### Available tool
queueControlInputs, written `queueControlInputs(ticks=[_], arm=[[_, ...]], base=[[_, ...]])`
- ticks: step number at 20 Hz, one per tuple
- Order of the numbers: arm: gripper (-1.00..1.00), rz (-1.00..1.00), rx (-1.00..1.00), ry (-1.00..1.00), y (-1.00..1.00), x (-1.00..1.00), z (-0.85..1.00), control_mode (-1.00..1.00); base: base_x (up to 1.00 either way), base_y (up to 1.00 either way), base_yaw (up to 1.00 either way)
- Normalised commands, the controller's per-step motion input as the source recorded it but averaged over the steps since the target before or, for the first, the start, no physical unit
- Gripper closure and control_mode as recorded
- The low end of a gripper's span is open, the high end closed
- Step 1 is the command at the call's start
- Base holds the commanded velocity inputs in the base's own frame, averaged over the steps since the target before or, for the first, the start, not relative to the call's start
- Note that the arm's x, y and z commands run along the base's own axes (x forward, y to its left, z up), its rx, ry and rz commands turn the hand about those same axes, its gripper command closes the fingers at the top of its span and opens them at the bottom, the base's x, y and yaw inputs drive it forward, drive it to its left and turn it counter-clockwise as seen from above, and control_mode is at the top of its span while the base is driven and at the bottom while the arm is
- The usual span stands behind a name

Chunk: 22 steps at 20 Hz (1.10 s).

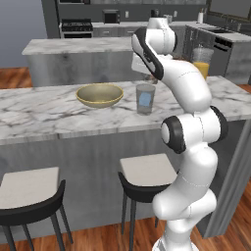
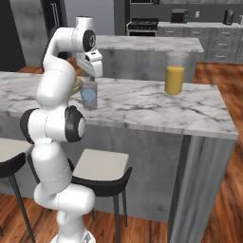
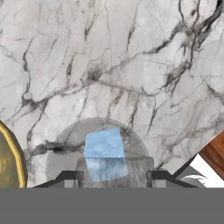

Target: There are two ice cubes in the ice bowl. Place both ice cubes in the glass cup.

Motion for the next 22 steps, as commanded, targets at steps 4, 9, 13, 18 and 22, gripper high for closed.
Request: queueControlInputs(ticks=[4,9,13,18,22], arm=[[1.00,0.00,0.00,0.00,0.09,0.00,-0.02,-1.00],[1.00,0.00,0.00,0.00,0.09,0.00,-0.04,-1.00],[1.00,0.00,0.00,0.00,0.02,0.00,-0.11,-1.00],[1.00,0.00,0.00,0.00,0.00,0.02,-0.10,-1.00],[1.00,0.00,0.00,0.00,0.00,0.07,-0.11,-1.00]], base=[[0.00,0.00,0.00],[0.00,0.00,0.00],[0.00,0.00,0.00],[0.00,0.00,0.00],[0.00,0.00,0.00]])
